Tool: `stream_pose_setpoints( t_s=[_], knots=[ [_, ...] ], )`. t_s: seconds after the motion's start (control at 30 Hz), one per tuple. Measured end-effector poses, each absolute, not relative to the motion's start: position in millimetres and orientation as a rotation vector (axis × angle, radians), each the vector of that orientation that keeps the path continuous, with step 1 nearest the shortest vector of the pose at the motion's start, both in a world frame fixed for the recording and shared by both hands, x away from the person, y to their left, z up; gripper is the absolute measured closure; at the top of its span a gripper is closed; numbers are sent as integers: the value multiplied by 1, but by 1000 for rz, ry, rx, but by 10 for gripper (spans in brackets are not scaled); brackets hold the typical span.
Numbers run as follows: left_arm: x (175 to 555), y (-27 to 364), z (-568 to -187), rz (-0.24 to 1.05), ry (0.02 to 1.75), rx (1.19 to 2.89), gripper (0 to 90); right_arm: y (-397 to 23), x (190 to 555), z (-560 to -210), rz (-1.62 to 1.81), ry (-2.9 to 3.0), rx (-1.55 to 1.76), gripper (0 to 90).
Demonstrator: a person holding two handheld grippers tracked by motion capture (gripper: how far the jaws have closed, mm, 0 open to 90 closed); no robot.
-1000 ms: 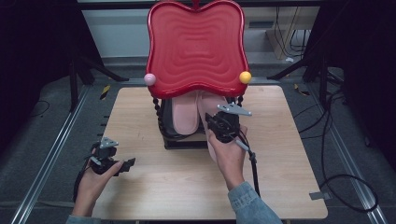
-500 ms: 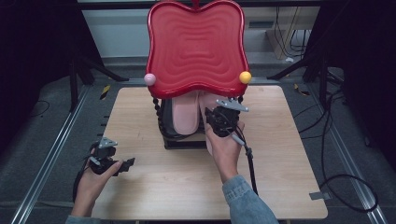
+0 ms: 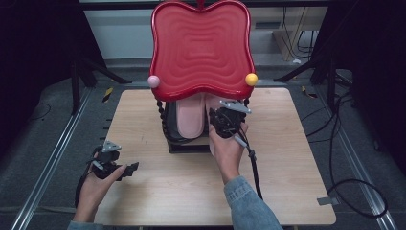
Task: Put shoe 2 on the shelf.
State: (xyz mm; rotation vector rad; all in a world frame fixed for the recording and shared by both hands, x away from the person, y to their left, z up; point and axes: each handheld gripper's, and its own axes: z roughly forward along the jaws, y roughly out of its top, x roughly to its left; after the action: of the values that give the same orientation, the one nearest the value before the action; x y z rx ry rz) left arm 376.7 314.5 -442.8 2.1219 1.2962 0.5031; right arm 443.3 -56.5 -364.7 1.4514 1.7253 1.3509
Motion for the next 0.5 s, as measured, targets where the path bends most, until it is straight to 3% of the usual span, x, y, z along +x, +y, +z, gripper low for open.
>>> stream_pose_setpoints(
  t_s=[0.5],
  knots=[
    [377,315,-442,503,1300,2125,118,-50,445,-369,1327,1781,1442,726]
  ],
)
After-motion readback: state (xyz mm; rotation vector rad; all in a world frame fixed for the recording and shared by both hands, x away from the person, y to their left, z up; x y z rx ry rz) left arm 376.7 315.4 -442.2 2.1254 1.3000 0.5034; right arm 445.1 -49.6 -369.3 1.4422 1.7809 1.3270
